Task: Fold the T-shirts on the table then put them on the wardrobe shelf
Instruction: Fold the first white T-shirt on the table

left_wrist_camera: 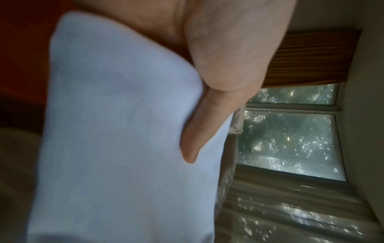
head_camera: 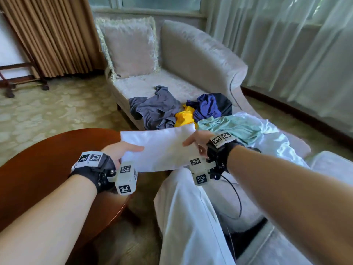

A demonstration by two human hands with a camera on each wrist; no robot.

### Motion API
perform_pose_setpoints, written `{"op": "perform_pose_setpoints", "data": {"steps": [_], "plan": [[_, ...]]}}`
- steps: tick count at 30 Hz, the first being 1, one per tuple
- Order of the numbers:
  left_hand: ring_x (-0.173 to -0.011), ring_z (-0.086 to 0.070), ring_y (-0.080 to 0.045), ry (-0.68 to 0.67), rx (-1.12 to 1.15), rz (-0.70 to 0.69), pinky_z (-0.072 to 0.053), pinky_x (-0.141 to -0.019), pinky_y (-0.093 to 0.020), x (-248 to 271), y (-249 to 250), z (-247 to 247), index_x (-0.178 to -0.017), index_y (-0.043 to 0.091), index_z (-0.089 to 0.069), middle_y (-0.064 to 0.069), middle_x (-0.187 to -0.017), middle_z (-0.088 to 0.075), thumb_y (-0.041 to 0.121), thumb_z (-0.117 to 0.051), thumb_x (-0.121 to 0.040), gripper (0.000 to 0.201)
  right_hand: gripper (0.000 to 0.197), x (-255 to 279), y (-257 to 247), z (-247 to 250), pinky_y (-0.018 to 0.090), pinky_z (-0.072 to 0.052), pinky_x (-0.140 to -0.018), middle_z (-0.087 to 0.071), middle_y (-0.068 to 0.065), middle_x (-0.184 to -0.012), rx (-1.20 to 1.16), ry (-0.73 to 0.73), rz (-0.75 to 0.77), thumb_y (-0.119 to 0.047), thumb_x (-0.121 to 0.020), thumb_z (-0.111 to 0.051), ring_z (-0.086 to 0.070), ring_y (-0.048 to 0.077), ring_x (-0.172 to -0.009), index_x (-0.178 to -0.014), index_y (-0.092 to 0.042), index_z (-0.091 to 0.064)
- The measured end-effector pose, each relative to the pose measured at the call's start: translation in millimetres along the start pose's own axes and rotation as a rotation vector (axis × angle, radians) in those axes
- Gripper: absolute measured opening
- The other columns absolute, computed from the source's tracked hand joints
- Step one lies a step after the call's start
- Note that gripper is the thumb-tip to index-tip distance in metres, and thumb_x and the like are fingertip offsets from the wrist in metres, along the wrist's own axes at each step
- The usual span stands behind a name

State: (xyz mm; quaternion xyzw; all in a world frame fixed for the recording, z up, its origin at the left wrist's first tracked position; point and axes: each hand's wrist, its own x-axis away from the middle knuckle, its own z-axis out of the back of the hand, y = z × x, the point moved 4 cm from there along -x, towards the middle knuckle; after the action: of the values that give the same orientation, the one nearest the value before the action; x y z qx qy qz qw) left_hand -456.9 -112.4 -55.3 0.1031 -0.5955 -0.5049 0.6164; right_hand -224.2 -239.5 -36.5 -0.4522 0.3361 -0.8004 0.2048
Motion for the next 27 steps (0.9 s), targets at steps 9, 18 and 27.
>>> {"op": "perform_pose_setpoints", "data": {"steps": [9,18,27], "plan": [[-0.084,-0.06,-0.035,-0.291,-0.076,-0.072,-0.049,-0.077,-0.044,24,62,-182,-0.098,-0.005,-0.056,-0.019,-0.071,-0.071,0.034,-0.072,-0.086,0.045,0.02,29,92,162,0.05,-0.051,-0.084,-0.068,0.017,-0.092,-0.31,0.351,0.015,-0.014,-0.083,-0.072,-0.065,0.036,-0.087,-0.075,-0.019,-0.055],[-0.09,-0.069,-0.035,-0.327,-0.003,-0.14,-0.055,-0.083,-0.058,-16,36,-307,-0.09,0.017,-0.066,-0.016,-0.102,-0.071,0.031,-0.091,-0.052,0.047,0.029,-17,199,222,0.017,-0.038,-0.036,-0.069,0.014,-0.093,-0.405,0.527,-0.079,-0.022,-0.085,-0.073,-0.058,0.021,-0.057,-0.109,-0.009,-0.065],[-0.082,-0.067,-0.024,-0.21,-0.219,-0.191,-0.054,-0.07,-0.031,-66,22,-353,-0.099,0.006,-0.069,-0.01,-0.096,-0.071,0.011,-0.081,-0.075,0.027,0.012,-84,241,222,0.028,-0.051,-0.066,-0.064,0.001,-0.076,-0.222,0.588,-0.197,-0.02,-0.08,-0.069,-0.062,0.021,-0.07,-0.091,-0.019,-0.068]]}}
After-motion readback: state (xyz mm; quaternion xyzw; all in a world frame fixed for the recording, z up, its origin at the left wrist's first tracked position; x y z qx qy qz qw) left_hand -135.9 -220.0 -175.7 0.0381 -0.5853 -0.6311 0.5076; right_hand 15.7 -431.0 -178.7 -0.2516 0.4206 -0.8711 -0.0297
